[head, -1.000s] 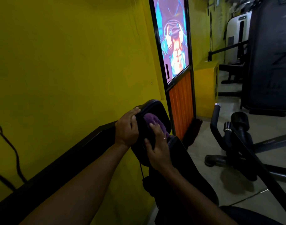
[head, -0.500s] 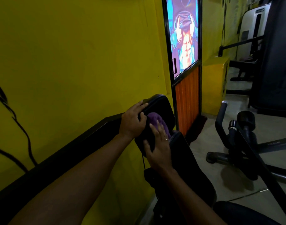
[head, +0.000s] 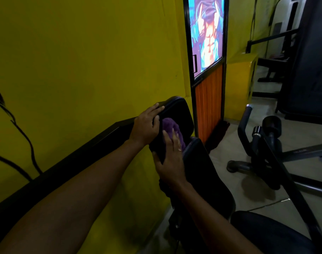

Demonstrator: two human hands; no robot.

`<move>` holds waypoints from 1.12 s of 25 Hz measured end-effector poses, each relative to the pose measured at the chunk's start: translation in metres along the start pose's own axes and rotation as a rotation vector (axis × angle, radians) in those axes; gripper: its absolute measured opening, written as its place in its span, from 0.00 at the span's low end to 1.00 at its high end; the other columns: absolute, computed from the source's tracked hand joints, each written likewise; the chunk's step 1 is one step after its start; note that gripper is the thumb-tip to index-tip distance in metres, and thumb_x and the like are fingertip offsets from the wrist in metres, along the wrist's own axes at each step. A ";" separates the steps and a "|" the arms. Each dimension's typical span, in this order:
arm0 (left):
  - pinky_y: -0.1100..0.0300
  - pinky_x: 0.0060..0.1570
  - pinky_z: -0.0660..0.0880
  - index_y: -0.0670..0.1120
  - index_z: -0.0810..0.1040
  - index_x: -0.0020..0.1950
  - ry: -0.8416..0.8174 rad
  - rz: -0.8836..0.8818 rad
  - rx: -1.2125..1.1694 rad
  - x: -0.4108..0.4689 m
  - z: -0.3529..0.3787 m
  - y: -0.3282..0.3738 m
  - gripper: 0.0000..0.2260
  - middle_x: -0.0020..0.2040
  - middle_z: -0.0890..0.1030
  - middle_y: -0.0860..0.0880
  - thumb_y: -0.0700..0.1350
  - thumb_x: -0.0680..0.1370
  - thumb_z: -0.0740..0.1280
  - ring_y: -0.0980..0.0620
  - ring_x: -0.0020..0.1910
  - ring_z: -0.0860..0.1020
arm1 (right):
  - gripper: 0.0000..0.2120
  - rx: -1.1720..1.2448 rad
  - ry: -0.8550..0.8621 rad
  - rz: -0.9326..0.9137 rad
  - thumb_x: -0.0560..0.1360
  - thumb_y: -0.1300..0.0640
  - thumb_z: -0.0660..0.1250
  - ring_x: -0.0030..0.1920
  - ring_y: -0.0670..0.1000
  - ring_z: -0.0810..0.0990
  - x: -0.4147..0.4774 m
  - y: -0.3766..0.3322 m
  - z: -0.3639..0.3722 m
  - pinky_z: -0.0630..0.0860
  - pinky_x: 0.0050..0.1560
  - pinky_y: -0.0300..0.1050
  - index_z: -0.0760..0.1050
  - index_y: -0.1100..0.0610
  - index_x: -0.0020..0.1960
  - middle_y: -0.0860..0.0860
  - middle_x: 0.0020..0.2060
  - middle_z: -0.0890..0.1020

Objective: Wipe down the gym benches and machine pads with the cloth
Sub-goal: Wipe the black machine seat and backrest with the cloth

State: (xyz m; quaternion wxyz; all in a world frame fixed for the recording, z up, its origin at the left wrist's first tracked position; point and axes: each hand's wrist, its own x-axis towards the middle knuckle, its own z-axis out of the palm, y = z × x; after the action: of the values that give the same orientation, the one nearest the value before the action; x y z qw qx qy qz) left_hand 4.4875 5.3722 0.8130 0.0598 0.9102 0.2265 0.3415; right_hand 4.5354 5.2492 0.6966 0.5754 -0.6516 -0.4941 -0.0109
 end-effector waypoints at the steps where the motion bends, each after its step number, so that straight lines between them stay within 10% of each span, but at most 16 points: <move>1: 0.48 0.66 0.73 0.49 0.74 0.74 -0.003 -0.004 -0.002 -0.001 0.000 0.000 0.21 0.75 0.72 0.46 0.48 0.83 0.55 0.46 0.71 0.72 | 0.38 -0.012 -0.015 0.022 0.79 0.42 0.67 0.82 0.46 0.42 -0.005 0.014 -0.002 0.57 0.78 0.57 0.49 0.38 0.81 0.37 0.81 0.44; 11: 0.49 0.64 0.74 0.47 0.76 0.72 0.050 0.020 -0.028 0.000 0.003 0.001 0.22 0.72 0.75 0.44 0.50 0.82 0.53 0.46 0.70 0.74 | 0.46 -0.118 0.050 -0.025 0.75 0.44 0.73 0.83 0.56 0.43 0.015 0.000 0.012 0.55 0.77 0.68 0.47 0.46 0.82 0.51 0.83 0.48; 20: 0.49 0.65 0.74 0.48 0.76 0.72 0.074 -0.001 -0.049 -0.002 0.004 0.000 0.19 0.73 0.74 0.46 0.46 0.82 0.57 0.47 0.69 0.74 | 0.23 0.402 0.229 0.361 0.78 0.40 0.64 0.81 0.52 0.53 0.020 0.024 0.011 0.59 0.77 0.64 0.60 0.24 0.68 0.46 0.79 0.58; 28: 0.52 0.64 0.74 0.47 0.78 0.70 0.121 0.028 -0.064 -0.001 0.007 -0.001 0.19 0.71 0.76 0.46 0.46 0.82 0.57 0.48 0.68 0.75 | 0.27 0.294 0.220 0.394 0.79 0.35 0.61 0.80 0.54 0.55 0.037 0.008 0.008 0.61 0.76 0.63 0.61 0.40 0.76 0.48 0.80 0.60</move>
State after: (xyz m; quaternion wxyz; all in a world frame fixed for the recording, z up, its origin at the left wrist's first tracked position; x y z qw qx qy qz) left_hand 4.4908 5.3732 0.8061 0.0704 0.8886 0.2058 0.4038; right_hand 4.5552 5.2796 0.7092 0.7052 -0.6394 -0.2887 0.1025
